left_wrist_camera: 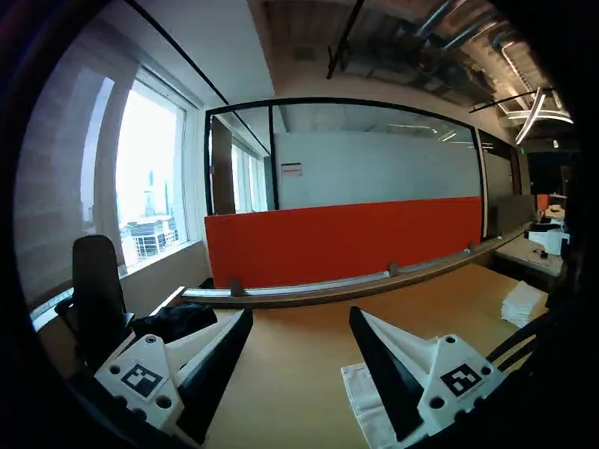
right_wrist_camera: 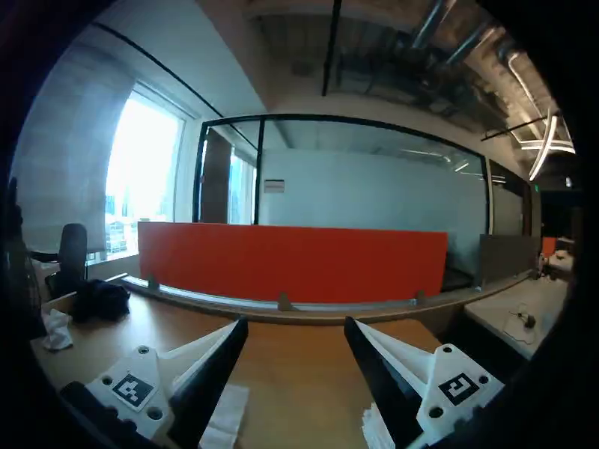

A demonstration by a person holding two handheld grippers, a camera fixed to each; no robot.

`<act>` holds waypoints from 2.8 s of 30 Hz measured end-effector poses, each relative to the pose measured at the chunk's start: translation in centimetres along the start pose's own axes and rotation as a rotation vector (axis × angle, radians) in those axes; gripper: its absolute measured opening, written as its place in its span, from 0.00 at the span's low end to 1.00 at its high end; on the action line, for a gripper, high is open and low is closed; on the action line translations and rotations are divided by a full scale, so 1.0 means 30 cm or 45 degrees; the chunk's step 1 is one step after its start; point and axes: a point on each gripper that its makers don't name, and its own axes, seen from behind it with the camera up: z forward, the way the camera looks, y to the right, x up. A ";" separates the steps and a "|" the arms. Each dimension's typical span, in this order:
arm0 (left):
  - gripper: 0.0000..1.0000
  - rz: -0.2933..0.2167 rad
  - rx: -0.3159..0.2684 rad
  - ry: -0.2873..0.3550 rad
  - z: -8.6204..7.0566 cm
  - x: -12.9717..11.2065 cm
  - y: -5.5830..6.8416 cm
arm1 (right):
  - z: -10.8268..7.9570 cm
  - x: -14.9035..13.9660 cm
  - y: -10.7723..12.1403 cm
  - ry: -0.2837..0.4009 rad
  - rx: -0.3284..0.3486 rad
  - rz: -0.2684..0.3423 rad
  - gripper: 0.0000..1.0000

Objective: Fold towel

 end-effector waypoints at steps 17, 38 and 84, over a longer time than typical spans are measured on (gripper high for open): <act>0.96 0.066 -0.303 -0.146 0.011 -0.055 0.140 | -0.011 -0.046 -0.195 -0.181 0.366 -0.162 1.00; 0.96 0.154 -0.513 -0.295 -0.003 -0.218 0.260 | -0.037 -0.187 -0.322 -0.360 0.615 -0.266 1.00; 0.95 0.303 -0.697 -0.639 -0.105 -0.816 0.429 | -0.157 -0.765 -0.436 -0.662 0.750 -0.348 1.00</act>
